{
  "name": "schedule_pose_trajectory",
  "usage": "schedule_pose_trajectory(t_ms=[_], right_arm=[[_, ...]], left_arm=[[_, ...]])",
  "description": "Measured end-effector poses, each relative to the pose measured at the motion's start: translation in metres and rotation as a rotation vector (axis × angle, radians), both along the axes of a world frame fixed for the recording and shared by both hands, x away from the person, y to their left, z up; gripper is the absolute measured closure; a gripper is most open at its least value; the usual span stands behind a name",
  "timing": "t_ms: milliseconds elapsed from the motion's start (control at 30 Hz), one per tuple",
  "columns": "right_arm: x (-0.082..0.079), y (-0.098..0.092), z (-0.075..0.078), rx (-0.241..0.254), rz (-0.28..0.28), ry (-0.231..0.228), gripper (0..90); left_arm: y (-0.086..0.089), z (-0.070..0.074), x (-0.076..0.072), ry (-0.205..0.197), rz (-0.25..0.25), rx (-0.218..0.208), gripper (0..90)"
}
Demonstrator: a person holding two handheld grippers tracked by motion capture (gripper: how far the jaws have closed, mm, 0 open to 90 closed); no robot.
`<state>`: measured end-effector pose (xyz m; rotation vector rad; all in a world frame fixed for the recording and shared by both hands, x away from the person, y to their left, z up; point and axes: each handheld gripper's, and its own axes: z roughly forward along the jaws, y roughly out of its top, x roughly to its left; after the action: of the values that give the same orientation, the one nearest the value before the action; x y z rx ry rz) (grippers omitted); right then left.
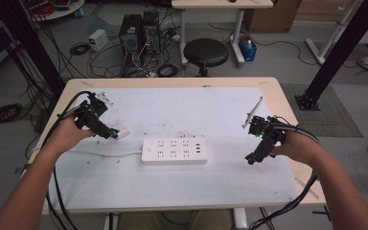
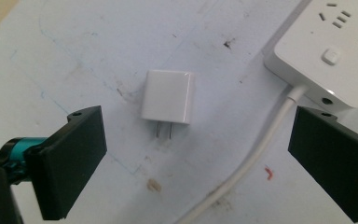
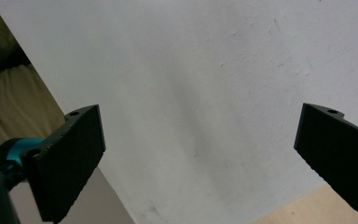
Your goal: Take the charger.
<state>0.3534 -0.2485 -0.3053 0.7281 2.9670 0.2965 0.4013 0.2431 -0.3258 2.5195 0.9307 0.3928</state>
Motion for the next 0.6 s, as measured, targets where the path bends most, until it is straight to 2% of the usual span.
schedule_pose_trajectory(t_ms=[100, 267, 333, 367, 533, 600], right_arm=[[-0.001, -0.001, 0.000, 0.003, -0.006, -0.001, 1.1], [-0.001, -0.002, 0.000, 0.006, 0.000, -0.004, 1.1], [-0.001, -0.001, -0.001, 0.002, -0.003, -0.001, 1.1], [-0.001, 0.000, -0.001, -0.002, 0.008, -0.002, 1.1], [-0.004, 0.002, -0.002, -0.003, 0.011, 0.001, 1.1], [-0.004, 0.002, -0.002, -0.001, 0.009, 0.001, 1.1]], left_arm=[[-0.001, -0.015, 0.015, 0.024, 0.012, 0.007, 4.1], [-0.003, -0.028, 0.029, 0.039, 0.016, -0.001, 4.1], [-0.005, -0.035, 0.035, 0.047, 0.008, 0.014, 4.1], [-0.006, -0.040, 0.039, 0.055, 0.007, 0.035, 4.1], [-0.007, -0.061, 0.052, 0.091, 0.020, 0.036, 4.2], [-0.008, -0.072, 0.057, 0.112, 0.015, 0.025, 10.3]])
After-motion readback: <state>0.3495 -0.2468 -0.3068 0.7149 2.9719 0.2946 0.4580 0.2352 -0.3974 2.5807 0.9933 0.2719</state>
